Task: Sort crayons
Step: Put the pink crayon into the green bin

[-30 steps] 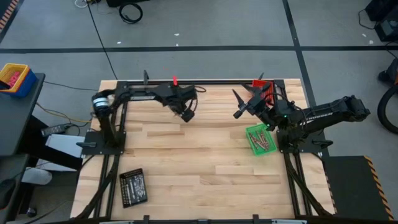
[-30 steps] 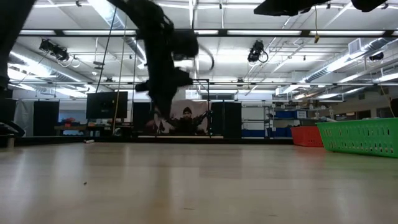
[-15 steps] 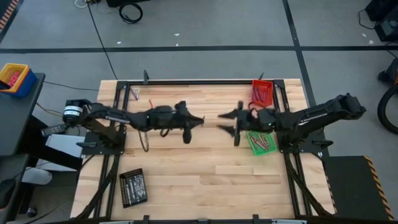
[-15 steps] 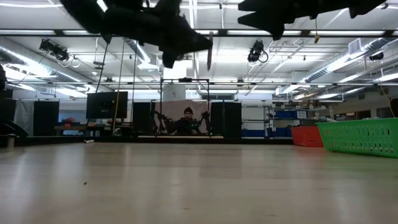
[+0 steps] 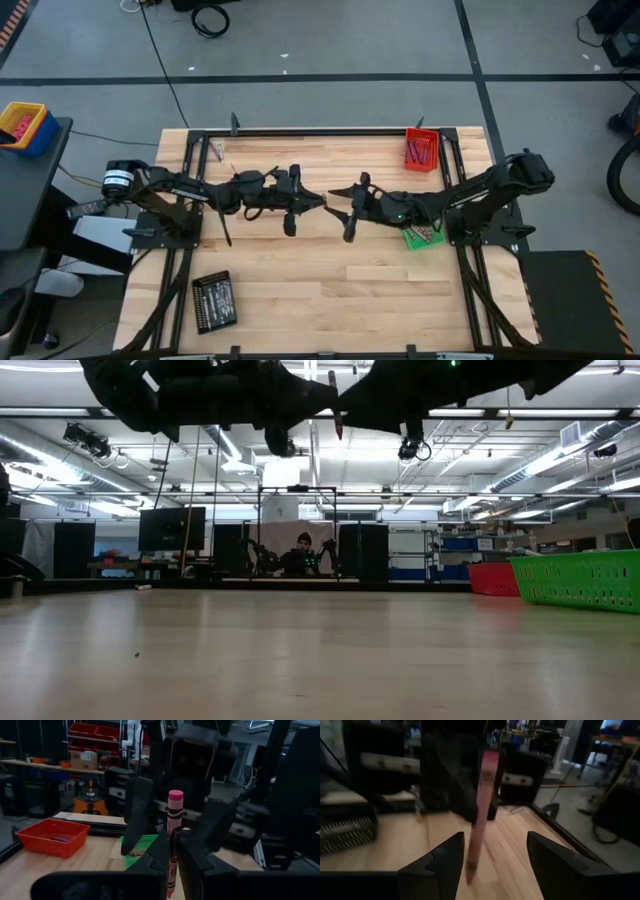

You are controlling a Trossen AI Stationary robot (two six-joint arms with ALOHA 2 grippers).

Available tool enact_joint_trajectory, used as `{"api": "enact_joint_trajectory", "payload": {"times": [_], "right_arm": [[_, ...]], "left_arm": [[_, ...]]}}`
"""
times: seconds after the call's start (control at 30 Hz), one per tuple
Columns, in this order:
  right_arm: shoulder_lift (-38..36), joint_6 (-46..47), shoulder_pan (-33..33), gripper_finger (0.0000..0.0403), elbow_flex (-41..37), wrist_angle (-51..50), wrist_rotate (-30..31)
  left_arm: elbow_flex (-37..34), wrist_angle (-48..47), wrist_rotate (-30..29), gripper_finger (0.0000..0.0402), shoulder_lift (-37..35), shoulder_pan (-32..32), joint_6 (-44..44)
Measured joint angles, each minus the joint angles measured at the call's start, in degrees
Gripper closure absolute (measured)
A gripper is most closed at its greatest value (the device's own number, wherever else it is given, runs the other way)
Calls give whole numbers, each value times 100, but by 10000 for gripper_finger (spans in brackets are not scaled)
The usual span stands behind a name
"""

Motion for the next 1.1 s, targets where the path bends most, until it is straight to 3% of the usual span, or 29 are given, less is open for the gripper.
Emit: {"api": "enact_joint_trajectory", "payload": {"times": [0.27, 0.63, 0.8, 0.97, 1.1], "right_arm": [[-4, 857, -247, 211, 82, -145, -897], [-4, 1054, -292, 380, 82, -151, -1084], [-204, 1337, -306, 371, 77, -500, -1107], [-1130, 1978, -389, 366, 78, -2250, -930], [-1888, 3892, -438, 375, 230, -5407, -534]], "left_arm": [[0, 64, 10, 372, 0, -70, 2], [5, 100, -52, 361, -2, -80, -33], [2, -583, -4, 304, -294, 54, 114], [9, -2157, -5, 231, -1261, 174, 368], [7, -3851, -156, 199, -2095, 212, 493]]}}
